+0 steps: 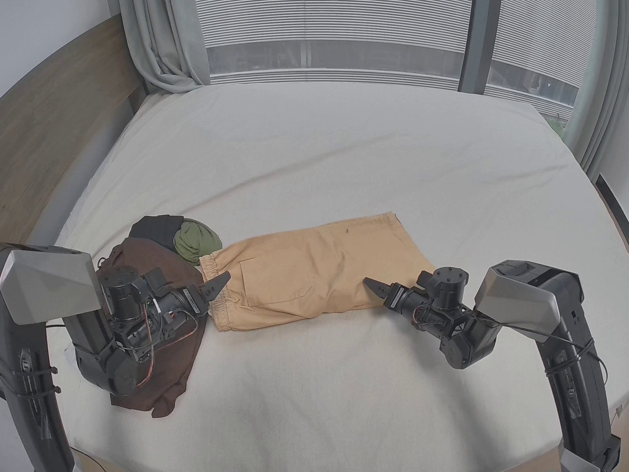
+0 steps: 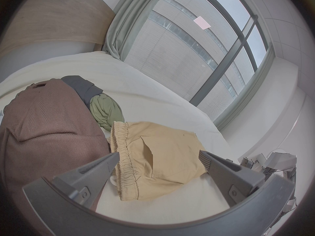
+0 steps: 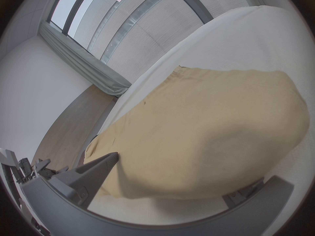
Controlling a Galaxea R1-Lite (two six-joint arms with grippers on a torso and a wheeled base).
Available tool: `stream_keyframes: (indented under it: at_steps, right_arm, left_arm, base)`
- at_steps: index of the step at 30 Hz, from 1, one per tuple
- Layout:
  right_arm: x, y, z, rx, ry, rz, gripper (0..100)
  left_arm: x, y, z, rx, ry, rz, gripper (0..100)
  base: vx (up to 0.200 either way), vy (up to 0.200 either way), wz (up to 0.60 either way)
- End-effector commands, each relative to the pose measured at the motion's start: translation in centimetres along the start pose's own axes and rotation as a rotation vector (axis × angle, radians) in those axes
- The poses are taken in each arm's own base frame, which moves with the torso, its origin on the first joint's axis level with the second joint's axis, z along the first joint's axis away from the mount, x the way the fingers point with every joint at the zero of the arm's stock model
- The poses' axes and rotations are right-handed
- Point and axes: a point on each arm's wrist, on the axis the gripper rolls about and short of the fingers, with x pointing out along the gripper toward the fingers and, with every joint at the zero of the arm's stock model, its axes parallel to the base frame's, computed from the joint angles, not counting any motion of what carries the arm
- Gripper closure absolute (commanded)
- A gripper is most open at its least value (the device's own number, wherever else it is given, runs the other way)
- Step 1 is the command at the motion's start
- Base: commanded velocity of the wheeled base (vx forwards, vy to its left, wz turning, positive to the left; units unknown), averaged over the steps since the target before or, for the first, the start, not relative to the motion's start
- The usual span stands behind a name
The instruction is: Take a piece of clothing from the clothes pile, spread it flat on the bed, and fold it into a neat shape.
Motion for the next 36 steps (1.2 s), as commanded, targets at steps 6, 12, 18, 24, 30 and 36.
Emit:
stream_keyframes:
  at_steps: [6,12,18,24,30,36]
  right_arm:
    - [1.1,-0.6,-1.3,0.02,-0.006,-0.011,0]
    - [1.0,-0.6,-1.3,0.02,-0.005,-0.013,100]
    - [0.9,-0.6,-1.4,0.021,-0.002,-0.014,100]
    - [0.4,-0.3,-1.1,0.017,-0.007,-0.012,100]
    - [-2.2,1.3,0.4,0.012,-0.006,-0.017,100]
    - [-5.3,1.3,-0.1,-0.017,0.044,-0.061,100]
  left_arm:
    - [0.0,0.1,-0.1,-0.001,0.001,0.002,0]
    - [0.0,0.1,-0.1,-0.003,0.003,0.002,0]
    - [0.0,0.1,-0.1,-0.005,0.003,0.002,0]
    - [0.0,0.1,-0.1,-0.008,0.003,0.002,0]
    - [0.0,0.1,0.0,-0.027,-0.001,0.002,0]
    - [-0.1,0.1,0.0,-0.028,0.002,0.004,0]
  base:
    - [0.0,0.0,0.0]
    - [0.0,0.0,0.0]
    - [0.0,0.0,0.0]
    - [0.0,0.0,0.0]
    - [0.0,0.0,0.0]
    - [0.0,0.0,0.0]
